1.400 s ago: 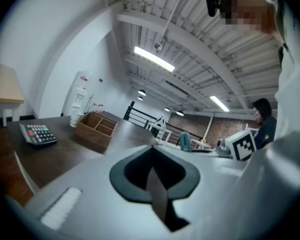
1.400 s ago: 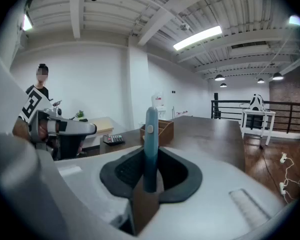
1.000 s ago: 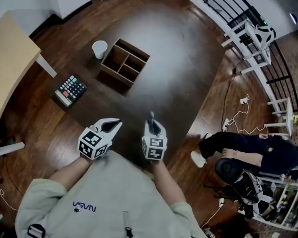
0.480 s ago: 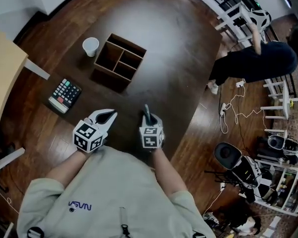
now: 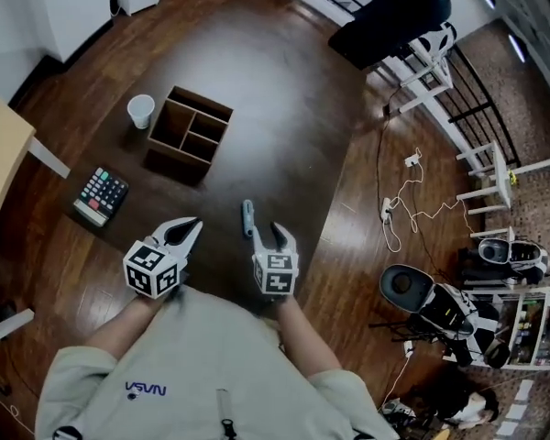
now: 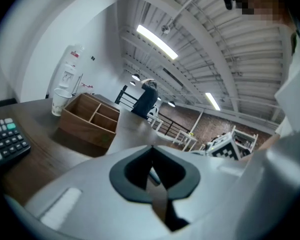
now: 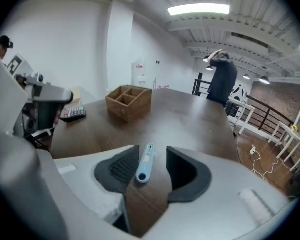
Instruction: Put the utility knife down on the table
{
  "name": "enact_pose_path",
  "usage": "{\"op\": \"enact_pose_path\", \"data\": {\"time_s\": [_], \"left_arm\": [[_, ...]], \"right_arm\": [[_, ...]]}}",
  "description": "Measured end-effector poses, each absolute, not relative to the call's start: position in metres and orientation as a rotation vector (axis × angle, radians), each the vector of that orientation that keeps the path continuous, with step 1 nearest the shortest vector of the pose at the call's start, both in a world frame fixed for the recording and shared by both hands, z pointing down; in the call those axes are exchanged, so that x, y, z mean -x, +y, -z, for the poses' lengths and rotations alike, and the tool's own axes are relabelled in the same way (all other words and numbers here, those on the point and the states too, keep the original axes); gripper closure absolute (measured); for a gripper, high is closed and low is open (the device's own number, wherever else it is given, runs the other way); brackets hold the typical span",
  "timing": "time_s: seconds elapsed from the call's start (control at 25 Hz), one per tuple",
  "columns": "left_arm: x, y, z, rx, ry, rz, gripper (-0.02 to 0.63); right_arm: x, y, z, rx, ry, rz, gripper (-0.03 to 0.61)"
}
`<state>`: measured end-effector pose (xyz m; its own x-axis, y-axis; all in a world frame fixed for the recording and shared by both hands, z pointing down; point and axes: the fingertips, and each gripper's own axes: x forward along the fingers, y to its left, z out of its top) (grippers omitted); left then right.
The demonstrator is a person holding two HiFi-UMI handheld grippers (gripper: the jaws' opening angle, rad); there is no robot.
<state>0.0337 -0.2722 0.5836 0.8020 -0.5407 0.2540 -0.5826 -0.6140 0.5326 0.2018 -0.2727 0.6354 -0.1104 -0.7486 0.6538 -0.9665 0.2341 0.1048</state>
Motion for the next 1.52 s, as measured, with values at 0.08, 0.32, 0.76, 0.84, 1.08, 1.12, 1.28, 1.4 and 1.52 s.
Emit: {"op": "enact_pose_path", "data": {"time_s": [0.08,0.32,0.76,0.84,1.08,1.12,1.28,1.4,1.52], "left_arm": [[-0.034,-0.267,-0.572,-2.358,-0.842,-0.040,0.613],[-0.033,-0.241,-0.535,-2.384,-0.882,0.099,0.614],[-0.080,-0.135,-0.483,-2.623,-0.920,0.093,0.615],[-0.095,-0.114,-0.498,-2.608,-0.906,0.046,0.615],[-0.067,-0.066,-0.511,-2.554,-1.011,-0.053,0.615],[-0.057,-0.064,-0.505,-2.548,-1.054,-0.036,0.615],[-0.024,-0.052,-0.477,-2.573,-1.177,0.042,0.615],[0.001,-0.031,-0.459,-2.605,-1.230,0.080,0.615],[0.032,-0.001,-0.452,-2.619,-1.274,0.069,0.615]], "right_arm": [[-0.192,-0.259,-0.597,-1.634,-2.042,-0.413,0.408],[-0.176,-0.205,-0.516,-1.772,-2.312,-0.314,0.577],[-0.190,-0.123,-0.456,-1.738,-2.555,-0.213,0.577],[-0.198,-0.113,-0.463,-1.732,-2.586,-0.255,0.577],[-0.180,-0.084,-0.453,-1.659,-2.657,-0.258,0.577],[-0.174,-0.081,-0.446,-1.646,-2.670,-0.233,0.577],[-0.148,-0.067,-0.422,-1.600,-2.718,-0.146,0.577],[-0.121,-0.051,-0.416,-1.559,-2.724,-0.115,0.577],[-0.088,-0.028,-0.414,-1.519,-2.724,-0.107,0.577]]}}
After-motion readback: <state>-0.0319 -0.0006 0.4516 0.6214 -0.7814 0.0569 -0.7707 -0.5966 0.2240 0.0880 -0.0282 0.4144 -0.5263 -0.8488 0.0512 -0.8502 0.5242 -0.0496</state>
